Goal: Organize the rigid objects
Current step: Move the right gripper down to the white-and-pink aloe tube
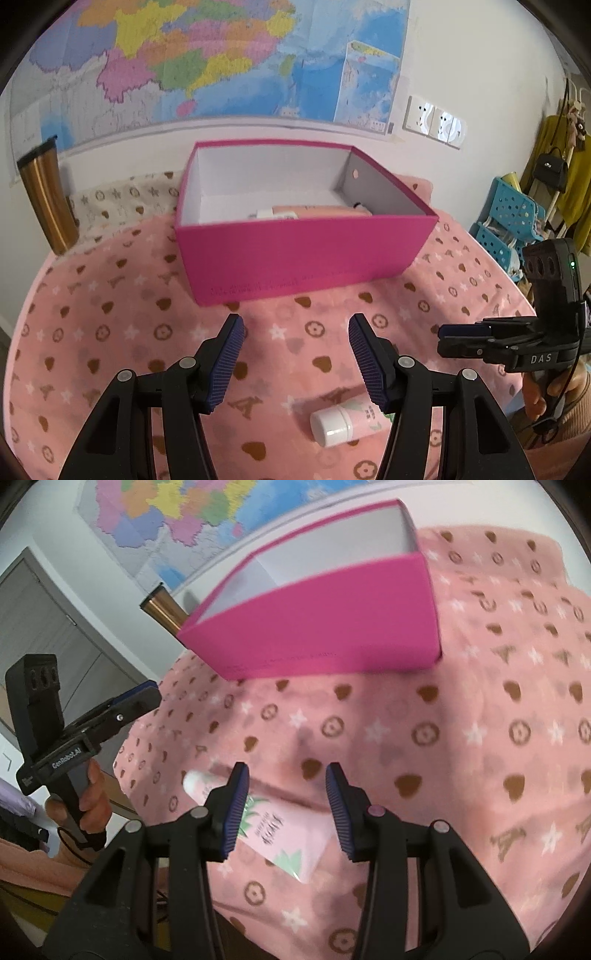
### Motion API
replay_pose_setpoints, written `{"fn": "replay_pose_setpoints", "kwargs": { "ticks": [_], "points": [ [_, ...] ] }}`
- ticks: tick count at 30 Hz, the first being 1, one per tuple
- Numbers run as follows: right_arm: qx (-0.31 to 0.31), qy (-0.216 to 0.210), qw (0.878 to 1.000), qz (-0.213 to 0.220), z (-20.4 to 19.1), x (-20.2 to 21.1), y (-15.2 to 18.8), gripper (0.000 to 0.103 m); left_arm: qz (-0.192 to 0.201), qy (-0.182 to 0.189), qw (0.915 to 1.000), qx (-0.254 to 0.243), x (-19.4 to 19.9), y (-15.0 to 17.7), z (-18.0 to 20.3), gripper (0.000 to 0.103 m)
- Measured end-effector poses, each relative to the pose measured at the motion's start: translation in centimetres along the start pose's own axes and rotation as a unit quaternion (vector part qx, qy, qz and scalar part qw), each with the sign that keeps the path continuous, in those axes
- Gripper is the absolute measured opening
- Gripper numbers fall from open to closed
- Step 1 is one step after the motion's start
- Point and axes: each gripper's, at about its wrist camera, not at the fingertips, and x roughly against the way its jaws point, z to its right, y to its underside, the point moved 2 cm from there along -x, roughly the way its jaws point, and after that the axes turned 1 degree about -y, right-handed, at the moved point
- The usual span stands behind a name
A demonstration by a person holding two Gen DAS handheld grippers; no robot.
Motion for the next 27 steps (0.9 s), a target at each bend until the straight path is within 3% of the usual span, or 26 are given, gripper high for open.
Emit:
{"fn": "replay_pose_setpoints", "kwargs": {
  "ticks": [15, 27],
  "points": [
    [-0.02, 0.01, 0.999, -0.034, 1.4, -0.5, 3.0, 0.046, -0.074, 0.043, 0.9962, 0.015, -1.8, 4.6, 0.8, 0.06],
    [-0.017, 0.004, 0.999, -0.039, 0.8, -0.7, 4.1, 0.047, -0.108, 0.072, 0.9913, 0.024, -2.7, 6.6, 1.8, 0.06]
  ]
}}
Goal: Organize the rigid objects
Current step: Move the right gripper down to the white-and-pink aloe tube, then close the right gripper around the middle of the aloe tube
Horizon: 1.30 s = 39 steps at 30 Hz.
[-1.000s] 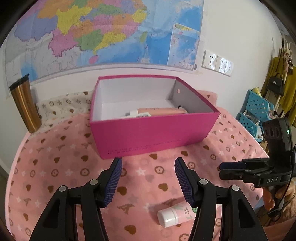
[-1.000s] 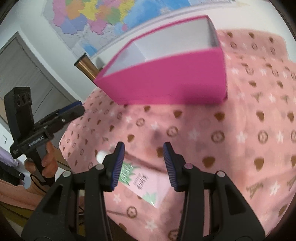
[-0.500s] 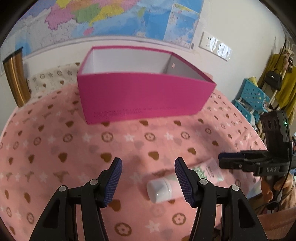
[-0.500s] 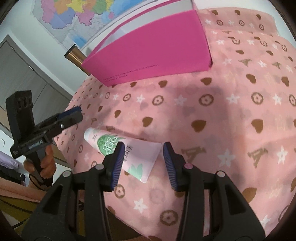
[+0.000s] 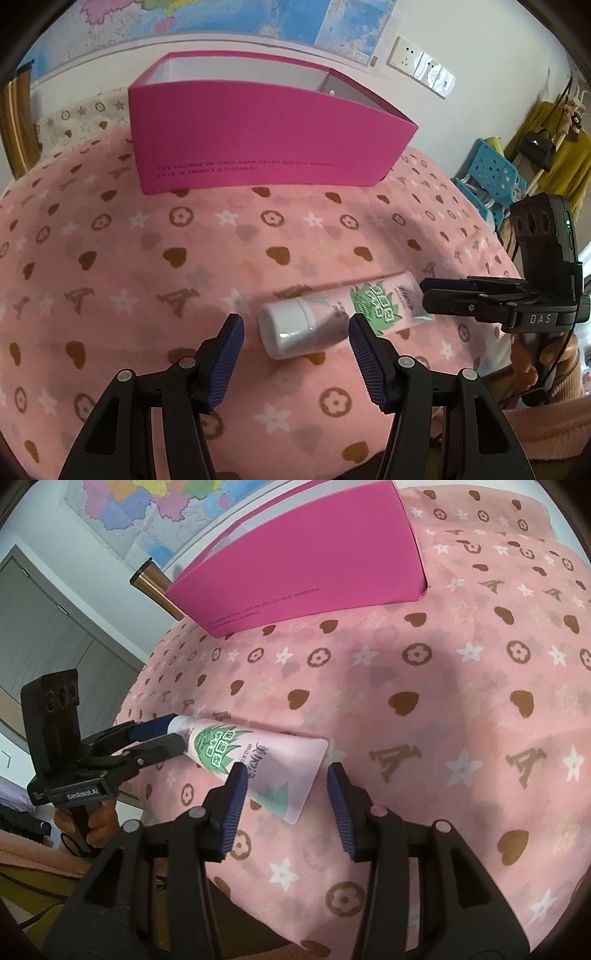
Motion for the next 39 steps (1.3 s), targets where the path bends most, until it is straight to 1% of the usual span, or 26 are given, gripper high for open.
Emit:
{"fn": "replay_pose_setpoints", "kwargs": {
  "ticks": [6, 7, 16, 18, 23, 27, 28, 29, 31, 34, 39],
  "points": [
    [0.003, -0.003, 1.0, -0.001, -0.4, -0.4, 0.1, 0.047, -0.005, 0.006, 1.0, -0.003, -0.4, -0.1, 0.4, 0.06],
    [0.005, -0.003, 1.0, -0.001, -0.5, -0.4, 0.1, 0.047, -0.006, 0.006, 1.0, -0.004, -0.4, -0.1, 0.4, 0.059],
    [0.002, -0.006, 1.0, 0.002, -0.6, -0.4, 0.2, 0.047, -0.008, 0.001, 0.9999, -0.01, -0.7, -0.2, 0.6, 0.058],
    [-0.002, -0.01, 1.0, 0.004, -0.5, -0.4, 0.1, 0.049, -0.008, 0.0, 0.9999, -0.012, -0.7, -0.2, 0.6, 0.058],
    [-0.007, -0.012, 1.0, 0.007, -0.4, -0.5, 0.1, 0.049, -0.007, 0.002, 1.0, 0.001, -0.6, -0.4, -0.1, 0.058],
    [-0.007, -0.011, 1.0, 0.006, -0.4, -0.5, 0.0, 0.049, -0.006, 0.003, 1.0, -0.003, -0.5, -0.4, -0.2, 0.058],
    [-0.005, -0.01, 1.0, 0.006, -0.4, -0.5, 0.0, 0.049, -0.007, 0.006, 0.9999, -0.005, -0.5, -0.4, 0.0, 0.054],
    [-0.004, -0.009, 1.0, 0.006, -0.5, -0.5, 0.0, 0.049, -0.009, 0.008, 0.9999, -0.006, -0.6, -0.4, 0.0, 0.054],
    [-0.006, -0.009, 1.0, 0.009, -0.4, -0.6, 0.0, 0.049, -0.007, 0.002, 0.9999, -0.01, -0.6, -0.4, 0.2, 0.054],
    [-0.006, -0.008, 1.0, 0.012, -0.4, -0.6, -0.1, 0.05, -0.008, 0.004, 0.9999, -0.007, -0.6, -0.5, 0.2, 0.054],
    [-0.002, 0.005, 1.0, 0.017, -0.6, -0.6, -0.2, 0.05, -0.006, 0.008, 0.9999, -0.007, -0.7, -0.7, 0.5, 0.054]
  ]
}}
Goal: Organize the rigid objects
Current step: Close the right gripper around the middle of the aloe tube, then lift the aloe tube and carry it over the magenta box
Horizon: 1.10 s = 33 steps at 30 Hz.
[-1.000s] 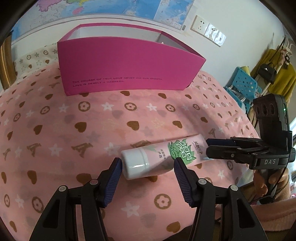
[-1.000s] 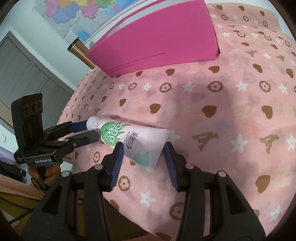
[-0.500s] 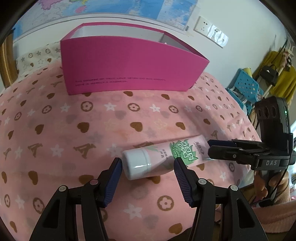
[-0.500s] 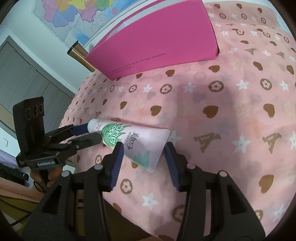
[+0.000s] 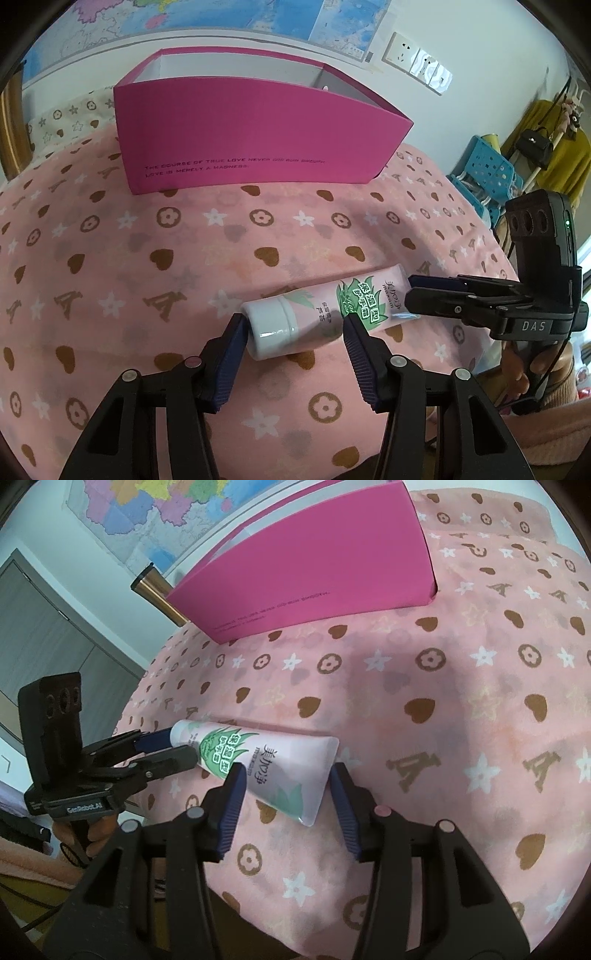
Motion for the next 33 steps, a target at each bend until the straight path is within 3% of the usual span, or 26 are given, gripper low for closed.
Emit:
{"fn": "replay_pose_setpoints", "kwargs": {
  "ticks": [33],
  "points": [
    [0.009, 0.016, 0.999, 0.049, 0.0, 2.4, -1.6, 0.051, 0.038, -0.008, 0.999, -0.02, 0.6, -2.7, 1.4, 0.054]
  ]
}}
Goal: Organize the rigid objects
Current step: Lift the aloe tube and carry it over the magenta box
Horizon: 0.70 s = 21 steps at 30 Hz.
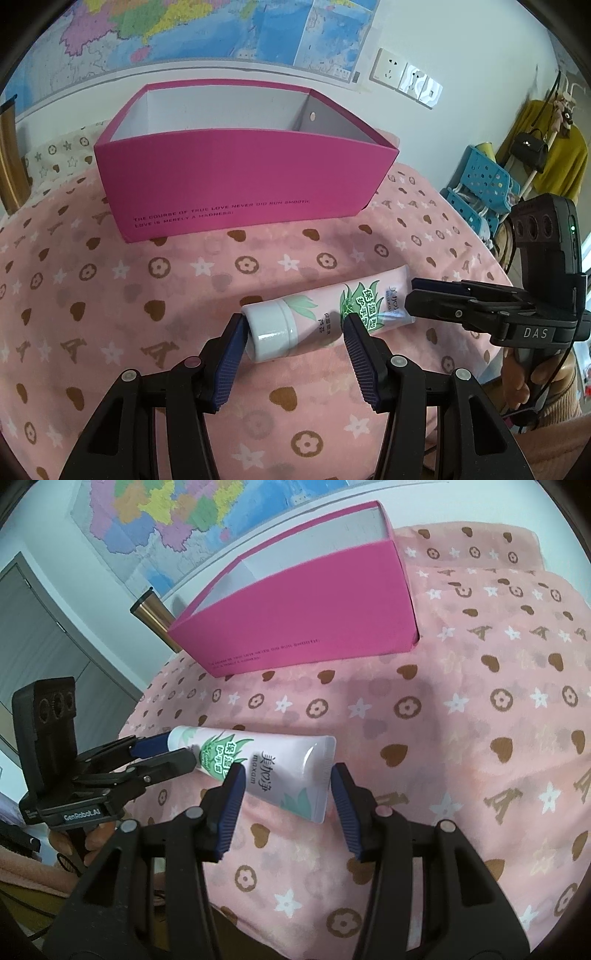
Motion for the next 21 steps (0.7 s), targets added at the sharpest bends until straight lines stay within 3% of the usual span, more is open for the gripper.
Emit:
{"fn": "replay_pose_setpoints", "kwargs": {
  "ticks": [21],
  "points": [
    [0.021, 0.004, 1.0, 0.024, -0.5, 1.1, -1.7, 0.051, 0.022, -0.004, 0.9997, -0.006, 0.8, -1.8, 0.4, 0.054]
  ]
}}
